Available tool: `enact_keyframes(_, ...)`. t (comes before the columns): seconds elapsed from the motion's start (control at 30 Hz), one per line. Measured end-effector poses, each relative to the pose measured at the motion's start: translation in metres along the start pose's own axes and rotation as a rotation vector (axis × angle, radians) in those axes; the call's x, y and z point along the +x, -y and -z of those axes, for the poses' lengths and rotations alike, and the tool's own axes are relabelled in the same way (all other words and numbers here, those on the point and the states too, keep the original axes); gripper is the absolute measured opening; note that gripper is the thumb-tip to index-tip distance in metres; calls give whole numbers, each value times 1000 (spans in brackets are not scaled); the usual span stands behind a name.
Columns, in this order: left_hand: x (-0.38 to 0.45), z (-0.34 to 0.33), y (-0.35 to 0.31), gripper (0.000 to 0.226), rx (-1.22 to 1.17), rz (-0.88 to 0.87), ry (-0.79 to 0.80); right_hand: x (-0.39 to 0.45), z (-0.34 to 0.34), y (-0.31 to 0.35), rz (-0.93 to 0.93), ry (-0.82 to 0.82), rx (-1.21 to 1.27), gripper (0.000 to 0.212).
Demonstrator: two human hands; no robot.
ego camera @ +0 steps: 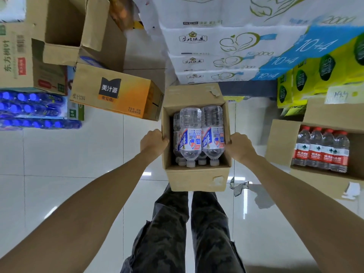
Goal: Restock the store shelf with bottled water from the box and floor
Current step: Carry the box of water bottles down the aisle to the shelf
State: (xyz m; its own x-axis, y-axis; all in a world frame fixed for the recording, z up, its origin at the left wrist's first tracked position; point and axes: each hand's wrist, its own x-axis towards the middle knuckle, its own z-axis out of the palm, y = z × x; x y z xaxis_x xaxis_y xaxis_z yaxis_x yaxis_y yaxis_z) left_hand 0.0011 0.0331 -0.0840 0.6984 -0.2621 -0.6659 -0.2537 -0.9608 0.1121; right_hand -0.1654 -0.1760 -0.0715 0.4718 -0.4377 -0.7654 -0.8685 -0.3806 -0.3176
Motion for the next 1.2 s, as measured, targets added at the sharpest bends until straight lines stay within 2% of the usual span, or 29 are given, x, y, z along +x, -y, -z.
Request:
enact_keyframes(0.37, -101, 5, 32, 28, -116, 144, 29, -80, 14, 14, 50, 97, -107, 19)
enact_keyframes(0.53, -148, -6, 59, 32, -185, 225, -11, -115, 8, 30, 121, 114, -208, 32)
enact_keyframes(0.67, -179, -16, 86, 31, -241, 302, -33, -133, -2, 47, 224, 148, -302, 30)
enact_keyframes(0.73, -193, -21, 100, 30, -283, 333, -25, -139, -10, 59, 239, 181, -368, 17)
enact_keyframes(0.83, -216, -28, 124, 29, -325, 388, -33, -149, -27, 77, 291, 224, -411, 27)
enact_keyframes(1.0, -251, -41, 169, 19, -422, 478, -75, -170, -63, 110, 365, 259, -460, 17)
enact_keyframes(1.2, -293, -51, 239, 20, -492, 586, -109, -211, -114, 168, 442, 368, -522, 20)
